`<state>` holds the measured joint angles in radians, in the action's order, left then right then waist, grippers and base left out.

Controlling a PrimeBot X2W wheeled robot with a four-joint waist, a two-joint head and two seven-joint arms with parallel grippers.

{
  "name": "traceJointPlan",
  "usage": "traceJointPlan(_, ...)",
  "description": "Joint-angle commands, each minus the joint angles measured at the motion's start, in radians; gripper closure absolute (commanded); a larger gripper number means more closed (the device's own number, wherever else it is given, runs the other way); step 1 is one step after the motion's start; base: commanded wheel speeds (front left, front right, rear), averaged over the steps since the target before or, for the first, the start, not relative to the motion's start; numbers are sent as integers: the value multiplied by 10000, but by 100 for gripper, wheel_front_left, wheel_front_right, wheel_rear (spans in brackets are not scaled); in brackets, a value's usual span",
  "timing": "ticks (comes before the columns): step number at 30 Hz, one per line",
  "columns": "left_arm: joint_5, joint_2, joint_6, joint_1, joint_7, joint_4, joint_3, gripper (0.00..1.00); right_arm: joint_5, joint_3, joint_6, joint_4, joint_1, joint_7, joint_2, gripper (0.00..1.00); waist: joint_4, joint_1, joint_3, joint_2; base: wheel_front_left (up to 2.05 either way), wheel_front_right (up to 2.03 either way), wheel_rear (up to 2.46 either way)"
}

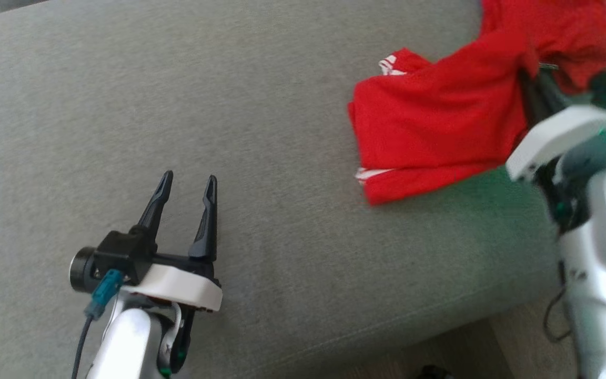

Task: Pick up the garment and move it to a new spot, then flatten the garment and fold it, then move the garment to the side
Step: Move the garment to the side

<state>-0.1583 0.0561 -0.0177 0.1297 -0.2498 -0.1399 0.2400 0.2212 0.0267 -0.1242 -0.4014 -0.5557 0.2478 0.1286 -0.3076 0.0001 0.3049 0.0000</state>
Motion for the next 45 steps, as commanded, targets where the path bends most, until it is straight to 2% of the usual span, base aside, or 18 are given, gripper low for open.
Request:
traceJointPlan(1, 35, 5, -15, 326, -120, 281, -338, 0, -118, -16, -65, 260, -617, 40, 231, 100, 207, -1, -35, 0, 0, 0, 0)
traceJointPlan(12, -189, -46, 66, 452, -120, 295, -170, 0, -1162, 960, -65, -1142, -2790, 302, 1601, 100, 1313, -1, 142, 0, 0, 0, 0)
traceJointPlan(19, -229, -54, 88, 446, -120, 327, -48, 0, -1976, 1901, -65, -1797, -3299, 585, 2590, 100, 1830, -1, 274, 0, 0, 0, 0)
traceJointPlan(26, -332, -56, 151, 406, -120, 412, 89, 0, -2526, 2206, -65, -1844, -3413, 853, 3472, 100, 2015, -1, 396, 0, 0, 0, 0)
traceJointPlan(34, -192, -57, 116, 501, -120, 447, 95, 0, -3387, 1982, -65, -1858, -3337, 727, 3759, 100, 1976, -1, 763, 0, 0, 0, 0)
traceJointPlan(37, -132, -58, 83, 556, -120, 465, 74, 0, -3839, 2029, -65, -1922, -3300, 593, 3758, 91, 1954, -1, 929, 0, 0, 0, 0)
traceJointPlan(41, -62, -58, 44, 586, -120, 426, 50, 0, -4506, 2218, -65, -1965, -3291, 485, 3695, 95, 1910, -1, 1055, 0, 0, 0, 0)
traceJointPlan(42, -50, -58, 33, 591, -120, 418, 47, 0, -4647, 2299, -65, -1955, -3294, 464, 3658, 93, 1901, -1, 1078, 0, 0, 0, 0)
traceJointPlan(43, -39, -58, 23, 598, -120, 413, 42, 0, -4804, 2388, -65, -1935, -3287, 452, 3622, 84, 1892, -1, 1098, 0, 0, 0, 0)
traceJointPlan(44, -30, -58, 16, 606, -120, 410, 36, 0, -4962, 2498, -65, -1890, -3287, 421, 3576, 62, 1882, -1, 1120, 0, 0, 0, 0)
traceJointPlan(45, -22, -58, 11, 616, -120, 407, 31, 0, -5097, 2605, -65, -1848, -3287, 388, 3509, 11, 1873, -1, 1137, 0, 0, 0, 0)
